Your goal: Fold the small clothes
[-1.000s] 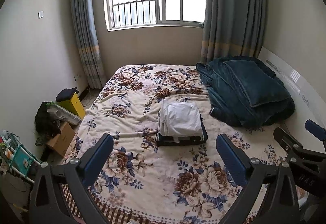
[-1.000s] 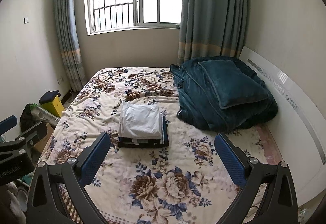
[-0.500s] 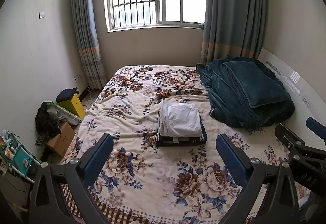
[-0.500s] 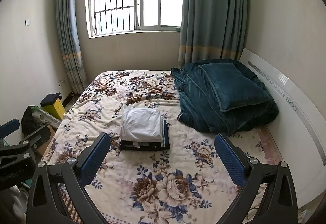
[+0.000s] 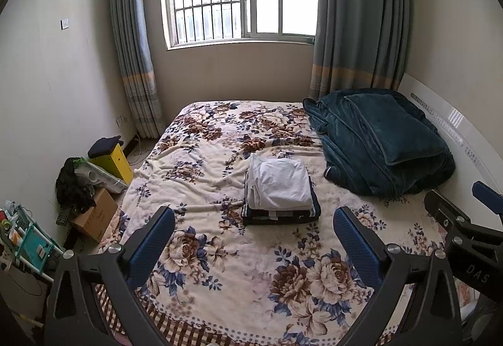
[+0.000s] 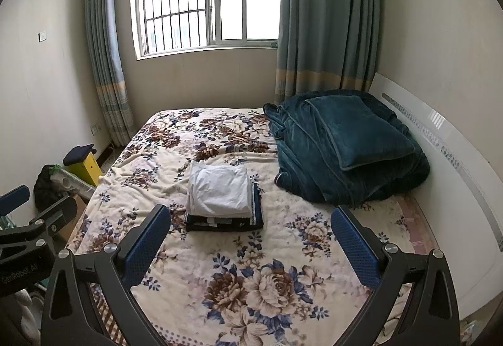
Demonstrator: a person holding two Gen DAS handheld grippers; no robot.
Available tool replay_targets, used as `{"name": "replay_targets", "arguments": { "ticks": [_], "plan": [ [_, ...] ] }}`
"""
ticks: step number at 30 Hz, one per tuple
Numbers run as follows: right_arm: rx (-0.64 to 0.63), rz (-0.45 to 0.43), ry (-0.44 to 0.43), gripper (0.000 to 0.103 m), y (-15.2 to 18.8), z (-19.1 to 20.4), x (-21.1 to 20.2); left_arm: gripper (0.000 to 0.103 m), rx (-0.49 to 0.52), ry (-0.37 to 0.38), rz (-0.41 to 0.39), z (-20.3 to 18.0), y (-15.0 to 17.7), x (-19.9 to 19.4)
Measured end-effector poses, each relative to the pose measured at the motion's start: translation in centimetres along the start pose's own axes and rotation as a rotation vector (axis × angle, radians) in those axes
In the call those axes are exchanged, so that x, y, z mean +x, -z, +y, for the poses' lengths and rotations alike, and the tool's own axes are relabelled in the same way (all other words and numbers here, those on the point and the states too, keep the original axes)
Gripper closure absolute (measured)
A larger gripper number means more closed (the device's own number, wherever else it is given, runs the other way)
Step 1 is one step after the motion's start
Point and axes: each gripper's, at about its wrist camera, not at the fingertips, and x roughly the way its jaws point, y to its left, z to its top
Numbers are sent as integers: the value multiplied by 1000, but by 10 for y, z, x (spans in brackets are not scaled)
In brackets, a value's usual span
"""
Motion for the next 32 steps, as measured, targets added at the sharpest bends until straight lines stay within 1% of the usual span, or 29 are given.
{"name": "replay_targets", "arguments": {
  "ticks": [21,32],
  "plan": [
    [4,-7,6,0,4,7,-7,0,-11,1,-4,4,5,-5],
    [4,1,1,0,9,14,-8,0,-26,-23,-11,2,5,-11]
  ]
}}
